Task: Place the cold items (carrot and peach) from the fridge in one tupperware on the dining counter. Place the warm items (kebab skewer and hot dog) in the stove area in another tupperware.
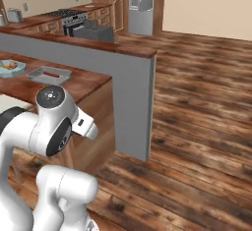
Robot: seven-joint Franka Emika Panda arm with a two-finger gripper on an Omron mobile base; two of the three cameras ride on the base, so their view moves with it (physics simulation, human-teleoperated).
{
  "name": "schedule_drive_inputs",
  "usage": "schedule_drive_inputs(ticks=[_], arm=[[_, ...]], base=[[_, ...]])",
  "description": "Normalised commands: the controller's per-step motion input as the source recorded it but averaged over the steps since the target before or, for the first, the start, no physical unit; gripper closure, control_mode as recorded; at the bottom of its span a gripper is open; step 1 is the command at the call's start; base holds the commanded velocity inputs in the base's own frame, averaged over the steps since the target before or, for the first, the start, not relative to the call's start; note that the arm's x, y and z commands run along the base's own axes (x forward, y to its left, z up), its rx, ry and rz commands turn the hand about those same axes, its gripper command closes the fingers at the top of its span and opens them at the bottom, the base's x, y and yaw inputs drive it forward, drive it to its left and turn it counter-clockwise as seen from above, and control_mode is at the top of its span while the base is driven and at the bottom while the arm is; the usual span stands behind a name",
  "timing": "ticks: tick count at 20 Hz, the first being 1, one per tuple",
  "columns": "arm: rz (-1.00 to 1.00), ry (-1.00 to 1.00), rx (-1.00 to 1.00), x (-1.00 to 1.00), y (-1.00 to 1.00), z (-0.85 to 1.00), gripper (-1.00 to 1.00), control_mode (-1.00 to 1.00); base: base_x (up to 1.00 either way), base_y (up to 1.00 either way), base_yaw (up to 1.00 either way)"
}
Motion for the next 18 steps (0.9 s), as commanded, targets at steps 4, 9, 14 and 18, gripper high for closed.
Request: schedule_drive_inputs(ticks=[4, 9, 14, 18], arm=[[0.00, 0.00, 0.00, 0.00, 0.00, 0.00, 1.00, 1.00], [0.00, 0.00, 0.00, 0.00, 0.00, 0.00, 1.00, 1.00], [0.00, 0.00, 0.00, 0.00, 0.00, 0.00, 1.00, 1.00], [0.00, 0.00, 0.00, 0.00, 0.00, 0.00, 1.00, 1.00]], base=[[0.00, 1.00, -0.17], [0.00, 0.99, -0.15], [0.00, 0.95, -0.16], [0.08, 0.88, -0.17]])
